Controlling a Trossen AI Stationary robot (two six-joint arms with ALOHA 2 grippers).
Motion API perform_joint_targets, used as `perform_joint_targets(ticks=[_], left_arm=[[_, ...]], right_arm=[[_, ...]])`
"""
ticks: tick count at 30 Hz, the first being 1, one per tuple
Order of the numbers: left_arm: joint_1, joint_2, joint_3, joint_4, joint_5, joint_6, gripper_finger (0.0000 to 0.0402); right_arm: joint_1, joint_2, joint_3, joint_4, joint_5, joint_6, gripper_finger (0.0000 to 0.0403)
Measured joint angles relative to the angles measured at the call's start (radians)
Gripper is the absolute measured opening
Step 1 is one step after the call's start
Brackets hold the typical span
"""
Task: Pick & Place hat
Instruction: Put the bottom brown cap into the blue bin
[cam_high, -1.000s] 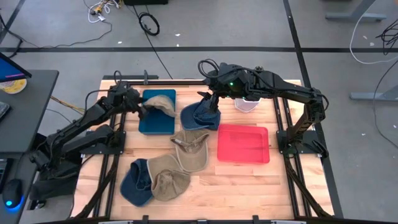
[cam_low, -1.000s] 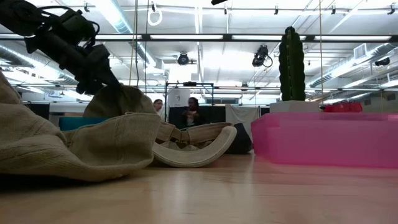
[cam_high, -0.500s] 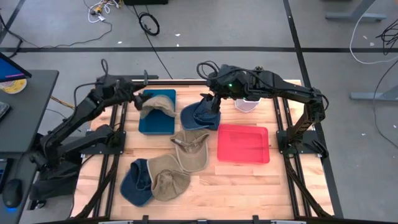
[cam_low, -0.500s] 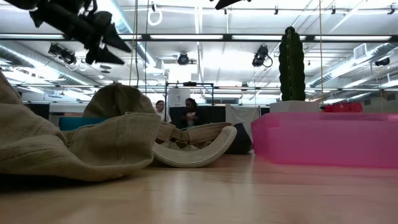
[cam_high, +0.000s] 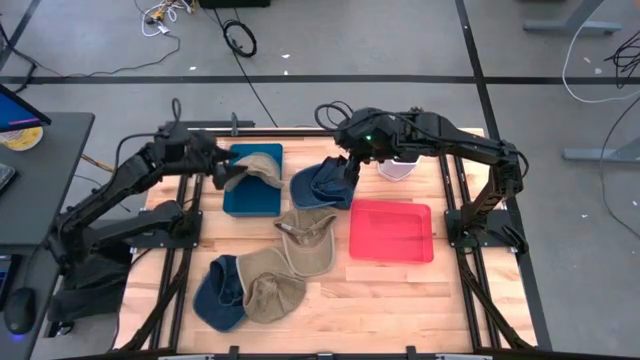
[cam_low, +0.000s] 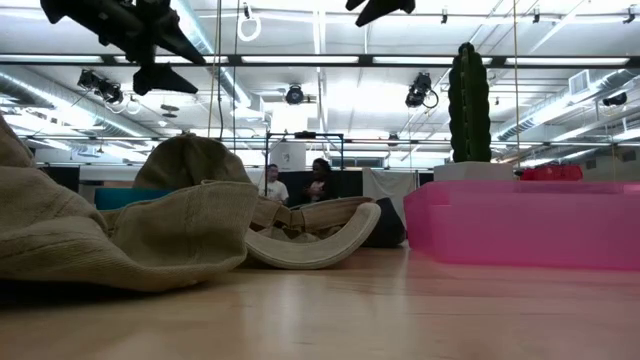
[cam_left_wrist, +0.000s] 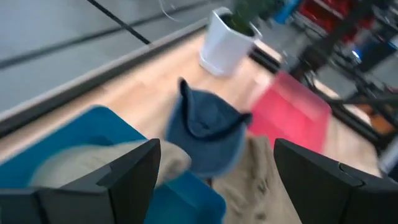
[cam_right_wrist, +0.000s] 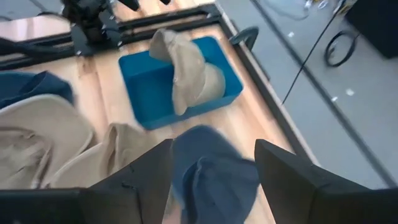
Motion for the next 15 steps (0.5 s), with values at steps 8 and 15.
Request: perform_joint_targets(ticks=[8, 15], left_arm=[[-0.191, 0.000, 0.000, 0.022, -0.003, -0.029, 0.0318], [-0.347, 0.000, 0.000, 0.021, -0.030, -0.234, 0.0318]], right_arm=[[0.021, 0.001, -0.181, 0.015, -0.094, 0.092, 0.0228], [0.061, 0.002, -0.324, 0.024, -0.096, 0.121, 0.0228]])
